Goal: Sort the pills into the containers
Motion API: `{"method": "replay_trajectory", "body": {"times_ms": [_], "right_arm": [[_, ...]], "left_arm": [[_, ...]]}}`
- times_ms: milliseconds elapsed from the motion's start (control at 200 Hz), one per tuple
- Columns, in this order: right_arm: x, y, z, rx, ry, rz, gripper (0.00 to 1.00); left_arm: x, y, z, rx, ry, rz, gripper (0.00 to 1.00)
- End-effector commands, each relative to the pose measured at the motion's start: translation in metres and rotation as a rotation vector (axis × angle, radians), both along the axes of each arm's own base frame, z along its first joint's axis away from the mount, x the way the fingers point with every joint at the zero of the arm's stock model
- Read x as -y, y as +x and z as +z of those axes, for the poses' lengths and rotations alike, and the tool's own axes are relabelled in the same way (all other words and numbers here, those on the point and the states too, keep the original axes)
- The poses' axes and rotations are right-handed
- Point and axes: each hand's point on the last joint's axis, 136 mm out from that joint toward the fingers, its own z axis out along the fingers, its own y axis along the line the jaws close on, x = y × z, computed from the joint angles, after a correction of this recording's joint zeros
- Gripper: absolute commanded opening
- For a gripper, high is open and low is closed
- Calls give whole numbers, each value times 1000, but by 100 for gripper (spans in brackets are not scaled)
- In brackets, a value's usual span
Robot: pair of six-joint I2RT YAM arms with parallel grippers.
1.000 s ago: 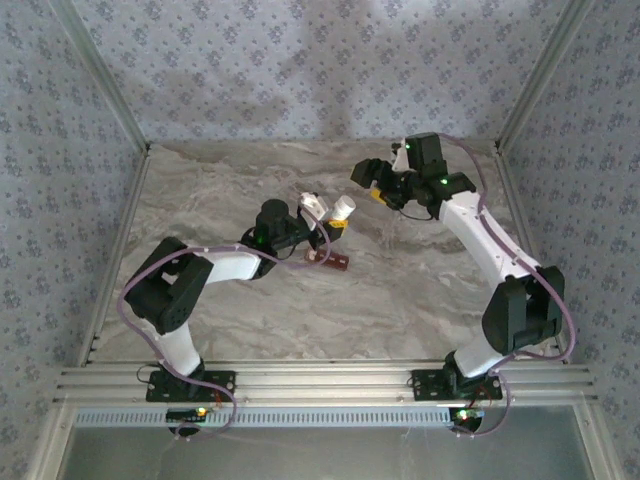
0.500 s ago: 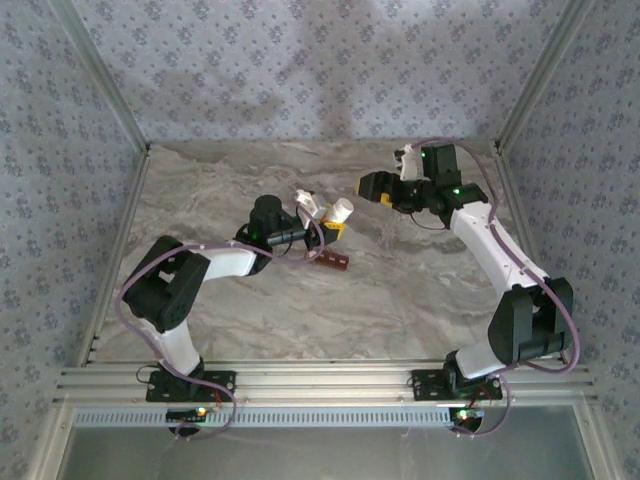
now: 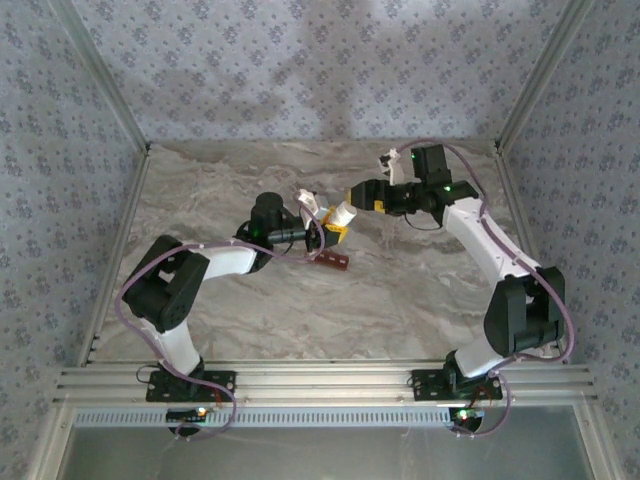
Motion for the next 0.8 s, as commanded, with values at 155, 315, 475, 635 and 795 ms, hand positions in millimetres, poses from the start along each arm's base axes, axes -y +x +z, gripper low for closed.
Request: {"method": "replay_trajectory", "body": {"times_ms": [155,315,475,635,795], "right_arm": [[-13,2,4,18,-12,44,82],[-18,3,1,9,-20,52,79],[-21,3,0,6,-18,61,76],[-23,1,-1,3,-20,68,72],[-25,0,-5,-6,-19,75,69]], "left_arm": [[2,-1,29,45,-42,-30,0],[2,0,29,43,-43,-30,0],[2,0,28,40,-41,-29,0],[2,1,28,42,-41,-28,0],[3,1,28,40,-42,-30,0]]}}
